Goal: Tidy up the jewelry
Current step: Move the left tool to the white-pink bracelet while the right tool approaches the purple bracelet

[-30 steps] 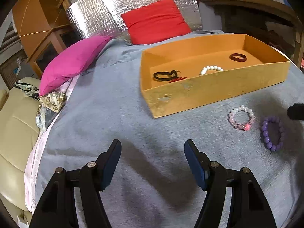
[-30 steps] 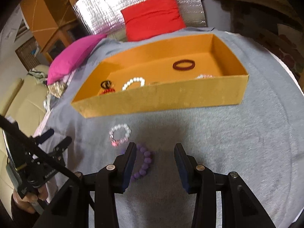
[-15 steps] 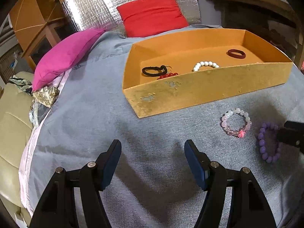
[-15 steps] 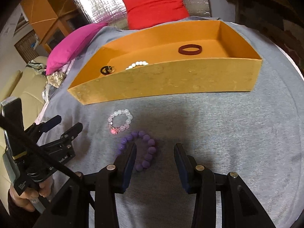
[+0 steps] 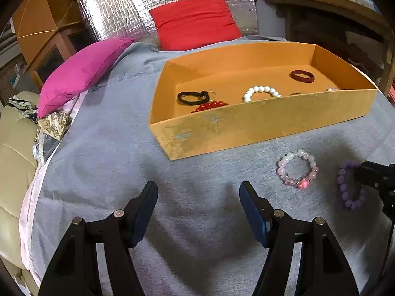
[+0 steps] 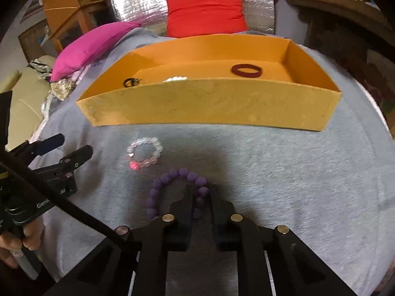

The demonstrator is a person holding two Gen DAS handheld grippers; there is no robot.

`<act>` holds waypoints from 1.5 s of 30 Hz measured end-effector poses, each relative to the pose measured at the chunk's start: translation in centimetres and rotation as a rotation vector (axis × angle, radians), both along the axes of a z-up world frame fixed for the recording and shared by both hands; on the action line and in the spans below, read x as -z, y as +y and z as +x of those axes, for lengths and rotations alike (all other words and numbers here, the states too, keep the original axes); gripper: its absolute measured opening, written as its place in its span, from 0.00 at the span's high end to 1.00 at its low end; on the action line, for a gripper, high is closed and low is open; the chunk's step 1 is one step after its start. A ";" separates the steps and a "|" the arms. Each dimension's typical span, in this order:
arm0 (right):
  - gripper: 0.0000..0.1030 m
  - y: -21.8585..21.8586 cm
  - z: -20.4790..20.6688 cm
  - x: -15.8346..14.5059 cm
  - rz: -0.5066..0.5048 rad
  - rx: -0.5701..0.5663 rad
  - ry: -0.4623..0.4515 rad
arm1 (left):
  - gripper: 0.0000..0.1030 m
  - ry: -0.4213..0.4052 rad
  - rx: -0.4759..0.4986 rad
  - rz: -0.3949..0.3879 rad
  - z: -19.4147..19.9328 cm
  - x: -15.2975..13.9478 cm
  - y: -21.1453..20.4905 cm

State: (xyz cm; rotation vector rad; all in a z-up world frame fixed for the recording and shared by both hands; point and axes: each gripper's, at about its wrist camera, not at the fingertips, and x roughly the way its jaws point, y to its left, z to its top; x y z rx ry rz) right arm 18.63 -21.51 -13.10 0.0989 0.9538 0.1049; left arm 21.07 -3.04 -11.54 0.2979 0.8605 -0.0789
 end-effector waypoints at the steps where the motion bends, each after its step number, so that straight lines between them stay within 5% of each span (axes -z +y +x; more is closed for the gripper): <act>1: 0.87 -0.6 0.1 -0.1 0.006 0.020 0.001 | 0.33 -0.001 0.008 -0.004 0.1 0.0 -0.3; 12: 0.87 -3.0 0.2 0.0 0.073 0.091 0.048 | 0.33 0.050 0.112 -0.089 1.2 0.7 -3.5; 29: 0.85 -3.8 0.2 0.4 0.143 0.112 0.092 | 0.33 0.136 0.131 -0.227 2.8 2.1 -4.8; 33: 0.85 -3.8 0.1 0.5 0.154 0.118 0.095 | 0.44 0.134 0.137 -0.235 2.7 2.1 -4.5; 45: 0.83 -3.6 0.2 0.5 0.148 0.116 0.096 | 0.54 0.152 0.174 -0.243 2.0 1.9 -4.2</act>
